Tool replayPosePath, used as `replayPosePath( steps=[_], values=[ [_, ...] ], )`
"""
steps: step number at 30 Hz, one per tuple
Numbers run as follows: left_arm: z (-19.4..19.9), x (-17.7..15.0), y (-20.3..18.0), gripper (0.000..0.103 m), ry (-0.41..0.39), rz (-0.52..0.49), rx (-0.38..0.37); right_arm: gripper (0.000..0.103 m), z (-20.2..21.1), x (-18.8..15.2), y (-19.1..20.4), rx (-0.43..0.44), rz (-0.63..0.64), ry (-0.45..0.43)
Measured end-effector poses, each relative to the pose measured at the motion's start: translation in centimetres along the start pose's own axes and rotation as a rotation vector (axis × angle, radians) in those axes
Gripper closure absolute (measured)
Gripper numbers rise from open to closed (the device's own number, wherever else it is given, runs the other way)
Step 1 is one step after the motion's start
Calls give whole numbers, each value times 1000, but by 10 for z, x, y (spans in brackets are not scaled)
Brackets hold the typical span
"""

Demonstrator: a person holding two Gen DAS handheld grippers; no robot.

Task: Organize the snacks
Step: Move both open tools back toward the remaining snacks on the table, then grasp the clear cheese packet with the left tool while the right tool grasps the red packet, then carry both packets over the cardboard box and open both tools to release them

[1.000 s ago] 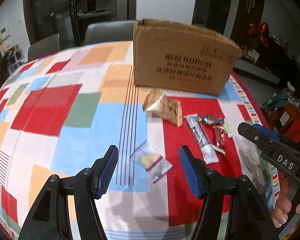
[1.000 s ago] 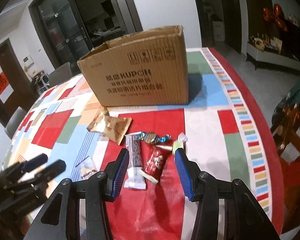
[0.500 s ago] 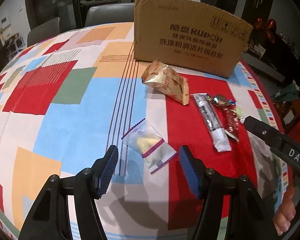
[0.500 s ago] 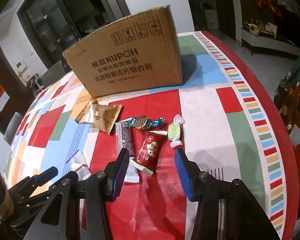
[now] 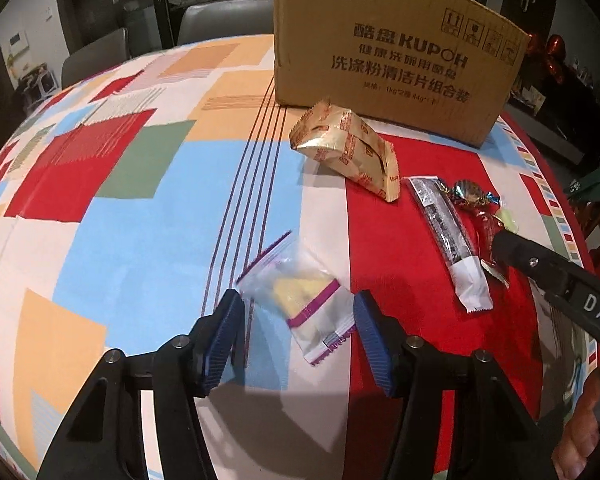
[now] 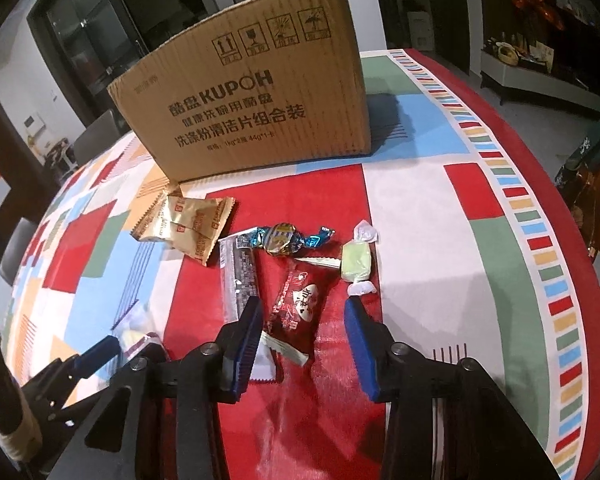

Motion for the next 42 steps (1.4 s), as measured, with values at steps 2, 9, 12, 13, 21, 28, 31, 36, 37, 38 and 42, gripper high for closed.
replayPosePath(
  steps=[2, 9, 12, 13, 21, 28, 31, 36, 37, 38, 42],
  values=[
    [0, 1, 0, 56, -7, -2, -3, 60, -2, 1, 1, -10, 9, 2],
    [1, 5, 3, 79, -27, -14, -19, 64, -7, 6, 2, -15, 8, 18],
    [2, 5, 5, 81, -35, -24, -47, 64, -9, 8, 3, -11, 8, 29],
    [3, 5, 6, 82, -39, -26, -59, 64, -10, 8, 3, -9, 8, 31],
    [16, 3, 3, 82, -74, -52, -108, 78, -16, 8, 5, 8, 21, 46],
    [34, 2, -3, 82, -106, -77, -134, 79, -5, 0, 5, 7, 26, 24],
    [44, 1, -6, 82, -131, -94, -139, 79, 5, -1, 4, 13, 30, 4],
    [63, 1, -12, 82, -172, -121, -153, 79, 23, -3, 6, 34, 33, -39],
    [69, 1, -13, 82, -185, -127, -163, 81, 27, -3, 6, 37, 35, -48],
    [74, 2, -14, 82, -194, -132, -167, 82, 34, -4, 7, 38, 41, -65],
    [89, 4, -19, 82, -230, -150, -178, 84, 52, -1, 12, 48, 63, -114]
  ],
)
Point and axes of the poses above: each gripper's, at about its wrist camera, not at the fingertips, and z roughly against the way its jaws point, y to its left, x to its top, the point moved 2 cm from there along -z, roughly the way its jaws point, and after that the axes turned 14 degrees about y, right-handed, at the moved point
